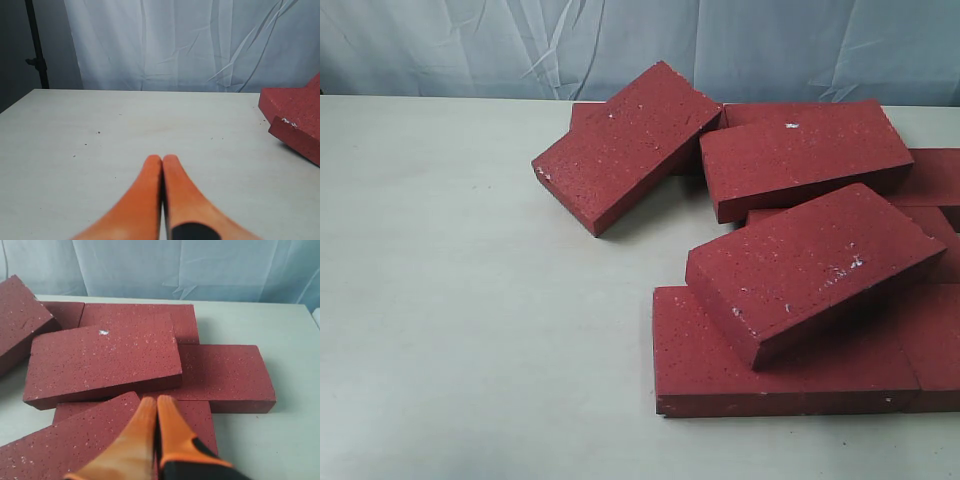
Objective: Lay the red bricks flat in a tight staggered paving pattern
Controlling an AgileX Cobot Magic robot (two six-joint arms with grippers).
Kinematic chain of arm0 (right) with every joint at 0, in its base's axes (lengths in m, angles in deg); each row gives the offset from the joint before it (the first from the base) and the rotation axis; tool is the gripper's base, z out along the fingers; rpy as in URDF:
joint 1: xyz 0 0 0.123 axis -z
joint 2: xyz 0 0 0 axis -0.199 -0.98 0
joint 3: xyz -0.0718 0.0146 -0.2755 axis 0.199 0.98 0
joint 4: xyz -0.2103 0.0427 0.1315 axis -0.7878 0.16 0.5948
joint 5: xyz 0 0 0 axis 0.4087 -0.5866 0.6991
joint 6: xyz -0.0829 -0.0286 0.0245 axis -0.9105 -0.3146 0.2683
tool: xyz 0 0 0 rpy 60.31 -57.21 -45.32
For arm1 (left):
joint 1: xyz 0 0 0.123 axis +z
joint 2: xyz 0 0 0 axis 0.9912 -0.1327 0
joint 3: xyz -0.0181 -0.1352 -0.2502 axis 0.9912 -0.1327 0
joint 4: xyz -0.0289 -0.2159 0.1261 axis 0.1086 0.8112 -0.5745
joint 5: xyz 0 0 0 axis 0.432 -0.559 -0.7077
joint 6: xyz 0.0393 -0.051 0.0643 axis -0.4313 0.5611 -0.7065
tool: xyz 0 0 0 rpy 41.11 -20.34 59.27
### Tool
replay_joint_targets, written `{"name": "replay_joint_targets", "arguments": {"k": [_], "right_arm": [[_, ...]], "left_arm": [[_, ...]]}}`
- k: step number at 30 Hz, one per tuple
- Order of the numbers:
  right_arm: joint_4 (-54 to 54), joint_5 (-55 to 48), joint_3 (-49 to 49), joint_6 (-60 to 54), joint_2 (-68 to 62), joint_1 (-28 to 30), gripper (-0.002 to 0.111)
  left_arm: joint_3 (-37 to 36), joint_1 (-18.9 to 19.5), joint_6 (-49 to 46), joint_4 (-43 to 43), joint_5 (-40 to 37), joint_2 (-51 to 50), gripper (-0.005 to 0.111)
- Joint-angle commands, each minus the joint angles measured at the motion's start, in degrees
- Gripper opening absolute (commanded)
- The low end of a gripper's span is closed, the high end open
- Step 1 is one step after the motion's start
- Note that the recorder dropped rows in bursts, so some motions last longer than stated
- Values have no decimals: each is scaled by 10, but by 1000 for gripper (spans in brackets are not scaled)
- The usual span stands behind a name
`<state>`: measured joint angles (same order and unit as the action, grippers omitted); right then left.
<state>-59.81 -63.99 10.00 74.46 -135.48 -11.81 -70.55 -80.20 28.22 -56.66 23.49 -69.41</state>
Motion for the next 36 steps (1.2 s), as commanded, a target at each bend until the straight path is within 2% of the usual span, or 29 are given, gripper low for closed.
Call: {"name": "replay_joint_targets", "arguments": {"k": [1,16,28,34,36], "right_arm": [[3,-24,-43,-1,-57,3,-1],[3,-52,-110,-1,-208,3,-1],[-1,-162,-313,-3,-415,3,-1],[3,-194,-351,-18,-477,9,-1],[35,-198,-361,-29,-488,23,-1]], "left_arm": [[-2,0,4,1,5,2,0],[-2,0,4,1,5,2,0],[-2,0,4,1,5,2,0],[-2,0,4,-2,5,2,0],[-2,0,4,-15,5,2,0]]}}
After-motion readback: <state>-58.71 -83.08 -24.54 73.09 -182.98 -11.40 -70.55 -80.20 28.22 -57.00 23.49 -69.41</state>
